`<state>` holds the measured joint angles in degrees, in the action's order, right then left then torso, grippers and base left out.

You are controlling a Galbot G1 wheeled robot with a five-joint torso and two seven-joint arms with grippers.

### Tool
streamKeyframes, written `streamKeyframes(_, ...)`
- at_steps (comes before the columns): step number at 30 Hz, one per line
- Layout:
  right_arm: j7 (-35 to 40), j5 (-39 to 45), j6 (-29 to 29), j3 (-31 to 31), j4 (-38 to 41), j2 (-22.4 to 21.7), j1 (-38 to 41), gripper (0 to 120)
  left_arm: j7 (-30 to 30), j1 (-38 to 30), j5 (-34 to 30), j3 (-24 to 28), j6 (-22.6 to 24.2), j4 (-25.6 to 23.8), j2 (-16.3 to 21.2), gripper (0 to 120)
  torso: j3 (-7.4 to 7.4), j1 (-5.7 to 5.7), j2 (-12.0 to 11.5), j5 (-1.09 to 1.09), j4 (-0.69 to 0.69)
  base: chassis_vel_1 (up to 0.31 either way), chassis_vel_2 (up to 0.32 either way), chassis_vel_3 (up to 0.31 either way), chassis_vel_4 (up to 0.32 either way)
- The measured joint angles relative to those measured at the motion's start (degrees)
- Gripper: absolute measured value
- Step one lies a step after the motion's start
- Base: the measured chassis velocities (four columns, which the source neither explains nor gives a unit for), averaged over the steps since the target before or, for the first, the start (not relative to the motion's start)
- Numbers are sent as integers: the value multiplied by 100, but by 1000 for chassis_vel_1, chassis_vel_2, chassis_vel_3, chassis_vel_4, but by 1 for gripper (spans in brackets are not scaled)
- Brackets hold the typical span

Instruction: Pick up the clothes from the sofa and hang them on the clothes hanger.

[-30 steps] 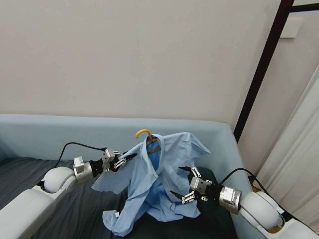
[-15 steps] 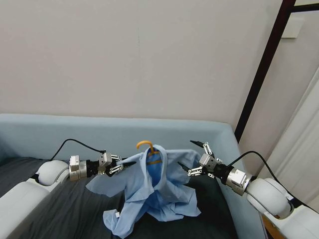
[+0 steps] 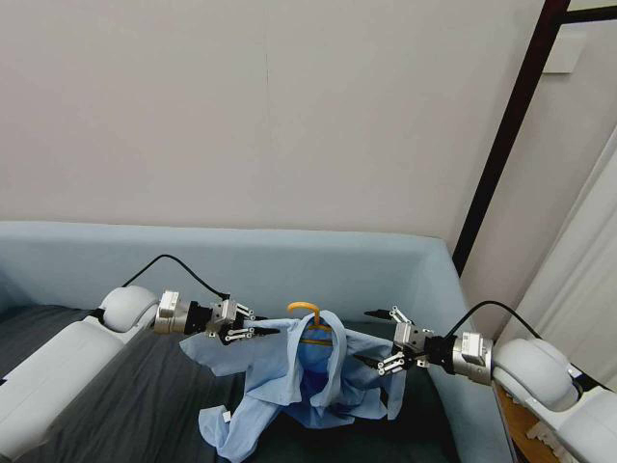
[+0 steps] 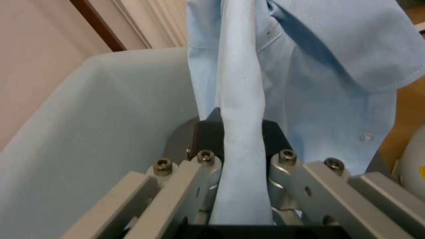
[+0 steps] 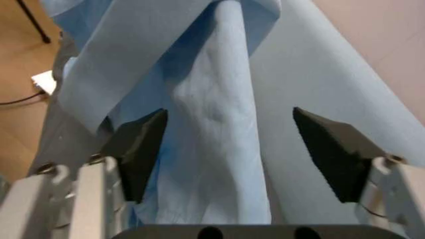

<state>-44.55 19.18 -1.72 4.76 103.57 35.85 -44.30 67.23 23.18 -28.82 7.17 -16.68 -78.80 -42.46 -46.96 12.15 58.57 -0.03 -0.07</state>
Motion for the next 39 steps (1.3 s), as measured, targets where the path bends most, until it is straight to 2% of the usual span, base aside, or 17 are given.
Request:
streamKeyframes(1, 0, 0, 0, 0, 0, 0, 0, 73, 0, 0, 0, 0, 0, 0, 0, 7, 0, 0, 0, 0, 0, 0, 0, 0, 0)
streamKeyframes(6, -801, 60, 126, 26, -227, 23, 226, 50, 21, -33, 69, 1, -72, 26, -4, 7, 0, 0, 0, -1, -1, 0, 0, 0, 0)
streamKeyframes(7, -801, 60, 126, 26, -227, 23, 226, 50, 21, -33, 69, 1, -72, 26, -4, 7, 0, 0, 0, -1, -1, 0, 0, 0, 0)
streamKeyframes(9, -1000, 65, 167, 32, -282, 45, 282, 42, 21, -33, 72, -8, -78, 10, 9, 7, 0, 0, 0, -1, -1, 0, 0, 0, 0)
streamKeyframes(11, -1052, 54, 179, 32, -303, 61, 303, 32, 21, -33, 71, -16, -78, -23, 23, 7, 0, 0, 0, -1, -1, 0, 0, 0, 0)
streamKeyframes(13, -1054, 43, 180, 32, -306, 68, 304, 29, 21, -33, 69, -18, -79, -30, 28, 7, 0, 0, 0, -1, -1, 0, 0, 0, 0)
streamKeyframes(18, -1047, 6, 158, 26, -306, 65, 275, 8, 74, -34, 55, -27, -85, -51, 18, 7, 0, 0, 0, -1, -1, 0, 0, 0, 0)
streamKeyframes(25, -1063, 121, 115, 61, -275, 14, 200, 7, 87, -19, 43, -36, -223, -29, -13, 7, 0, 0, 0, -1, -2, 0, 0, 0, 0)
streamKeyframes(27, -1057, 283, 69, 101, -268, -5, 198, 7, 88, -44, 13, -66, -417, 79, -40, 7, 0, 0, 0, -2, -1, 0, 0, 0, 0)
streamKeyframes(30, -1039, 476, -10, 158, -319, -51, 227, 7, 28, -93, -55, -174, -658, 293, -59, 15, 1, 0, 0, 0, -1, 0, 0, 0, 0)
streamKeyframes(31, -983, 661, -66, 187, -358, -102, 259, 7, -65, -126, -262, -237, -836, 449, -70, 22, 0, 0, 0, -2, -1, 0, 0, 0, 0)
streamKeyframes(32, -983, 661, -66, 187, -358, -102, 259, 7, -65, -126, -262, -237, -836, 449, -70, 22, 0, 0, 0, -2, -1, 0, 0, 0, 0)
streamKeyframes(34, -843, 998, -168, 197, -410, -225, 288, 7, -138, -192, -856, -312, -1008, 657, -41, 31, 0, 0, 0, -3, -1, 0, 0, 0, 0)
streamKeyframes(35, -772, 1202, -243, 197, -428, -295, 292, 7, -146, -223, -1251, -360, -1034, 702, -1, 36, 0, 0, 0, -2, -1, 0, 0, 0, 0)
streamKeyframes(36, -772, 1202, -243, 197, -428, -295, 292, 7, -146, -223, -1251, -360, -1034, 702, -1, 36, 0, 0, 0, -2, -1, 0, 0, 0, 0)
streamKeyframes(39, -436, 2078, -561, 147, -344, -508, 285, 7, -149, -216, -2092, -527, -995, 660, 155, 52, 1, 0, 0, 0, -2, 0, 0, 0, 0)
